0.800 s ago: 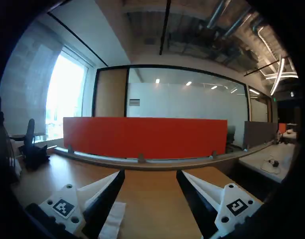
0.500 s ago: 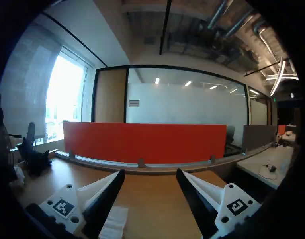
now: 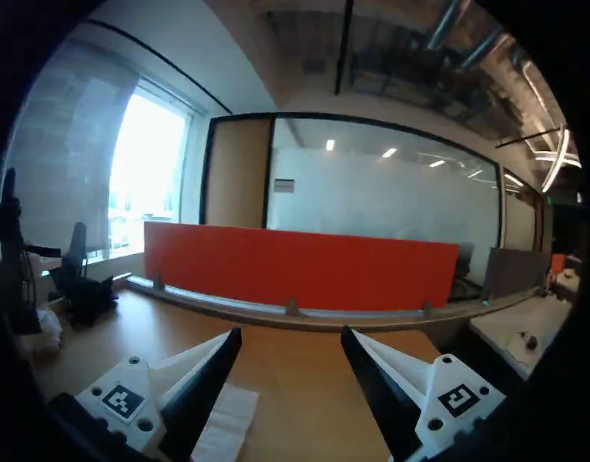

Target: Fold towel

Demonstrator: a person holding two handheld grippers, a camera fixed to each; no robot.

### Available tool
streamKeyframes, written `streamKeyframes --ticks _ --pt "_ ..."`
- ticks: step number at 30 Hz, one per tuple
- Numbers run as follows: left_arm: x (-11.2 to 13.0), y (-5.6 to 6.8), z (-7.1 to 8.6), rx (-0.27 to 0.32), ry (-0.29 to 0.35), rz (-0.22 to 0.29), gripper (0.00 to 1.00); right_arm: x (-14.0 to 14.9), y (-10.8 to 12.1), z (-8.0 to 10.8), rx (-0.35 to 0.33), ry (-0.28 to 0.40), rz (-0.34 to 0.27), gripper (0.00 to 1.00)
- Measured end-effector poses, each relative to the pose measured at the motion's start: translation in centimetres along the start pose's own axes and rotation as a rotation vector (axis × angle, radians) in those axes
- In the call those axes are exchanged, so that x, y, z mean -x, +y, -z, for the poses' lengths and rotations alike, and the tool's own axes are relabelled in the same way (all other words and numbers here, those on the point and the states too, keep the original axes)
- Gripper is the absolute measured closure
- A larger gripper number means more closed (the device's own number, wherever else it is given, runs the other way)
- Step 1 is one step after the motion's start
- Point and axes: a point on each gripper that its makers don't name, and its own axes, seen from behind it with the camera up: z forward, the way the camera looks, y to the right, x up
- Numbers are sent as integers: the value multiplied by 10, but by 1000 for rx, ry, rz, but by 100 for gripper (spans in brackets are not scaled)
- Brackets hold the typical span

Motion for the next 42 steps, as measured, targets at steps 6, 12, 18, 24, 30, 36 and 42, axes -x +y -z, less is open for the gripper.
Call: streamKeyframes --ticks 6,12,18,24,30,36,42 --pt "9 24 0 158 -83 -33 0 10 -33 5 -183 -88 72 0" --pt "7 35 1 247 -117 -52 0 19 -48 6 -270 -142 116 0" --pt "20 38 0 277 -150 -92 0 26 -60 6 -322 -176 139 0" --pt "52 49 2 327 -217 -126 0 45 -69 8 -369 -226 153 0" --pt "89 60 5 360 -277 -153 0 75 -73 10 -386 -287 163 0" --pt "126 73 8 394 -329 -140 0 111 -77 14 -400 -348 154 0" --pt "163 84 9 419 -384 -144 0 149 -82 18 -423 -401 171 0"
